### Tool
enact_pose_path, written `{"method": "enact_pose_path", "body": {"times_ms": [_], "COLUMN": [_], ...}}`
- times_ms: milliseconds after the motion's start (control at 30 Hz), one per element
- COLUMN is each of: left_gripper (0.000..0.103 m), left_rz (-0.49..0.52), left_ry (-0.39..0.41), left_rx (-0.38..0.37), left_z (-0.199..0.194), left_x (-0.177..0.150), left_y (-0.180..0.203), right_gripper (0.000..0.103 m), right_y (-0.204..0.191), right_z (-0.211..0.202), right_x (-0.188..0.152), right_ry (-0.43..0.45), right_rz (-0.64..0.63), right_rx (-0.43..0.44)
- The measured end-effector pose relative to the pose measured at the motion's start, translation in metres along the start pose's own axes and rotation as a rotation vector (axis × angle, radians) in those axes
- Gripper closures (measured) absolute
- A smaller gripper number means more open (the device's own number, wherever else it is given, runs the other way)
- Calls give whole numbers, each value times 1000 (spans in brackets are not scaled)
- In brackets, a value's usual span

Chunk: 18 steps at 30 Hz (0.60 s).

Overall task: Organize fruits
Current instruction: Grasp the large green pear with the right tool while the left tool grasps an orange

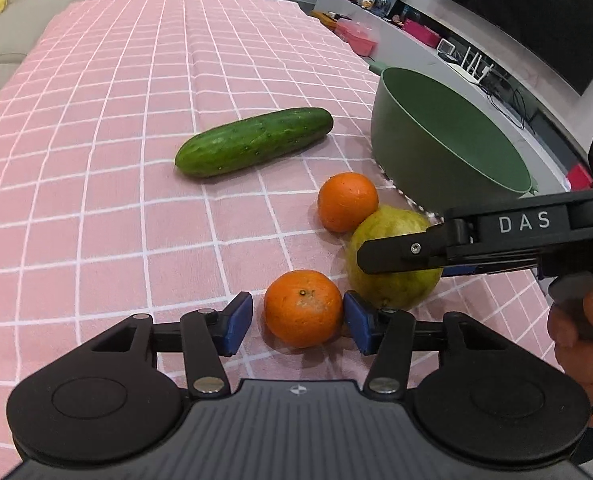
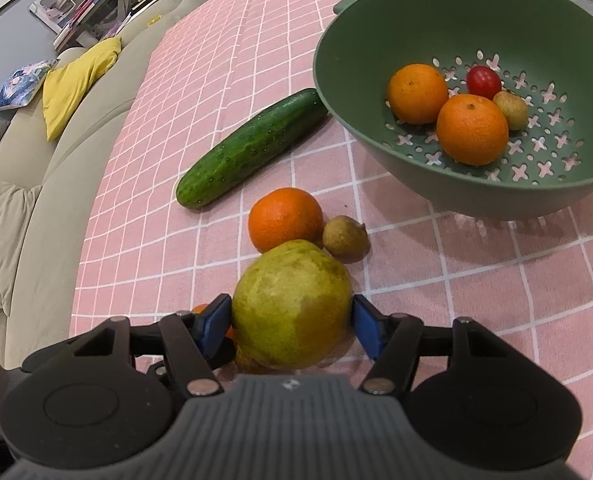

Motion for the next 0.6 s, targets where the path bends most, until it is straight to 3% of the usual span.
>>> {"method": "enact_pose_path", "body": {"times_ms": [200, 600], "left_gripper": [53, 54], "left_rz": [-6, -6], "left_ry": [16, 54], "left_rx": [-8, -2], "left_z": [1, -17], "left_x": [2, 6], "left_y": [4, 6], "right_gripper": [41, 42], "right_y": [-2, -5], "right_z": [1, -6], "right_x": [0, 0], "right_ry": [0, -15], "right_rz": [-19, -35], "right_rx": [-4, -6]}}
Point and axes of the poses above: each gripper's, at about its wrist camera, not at the fingertips, and z roughly the way its jaws point, y to its right, x to its top, the point moved 7 cm from there along z, roughly the way its jaws point, and after that the axes turned 8 degrees about -y, right-handed, at the moved point
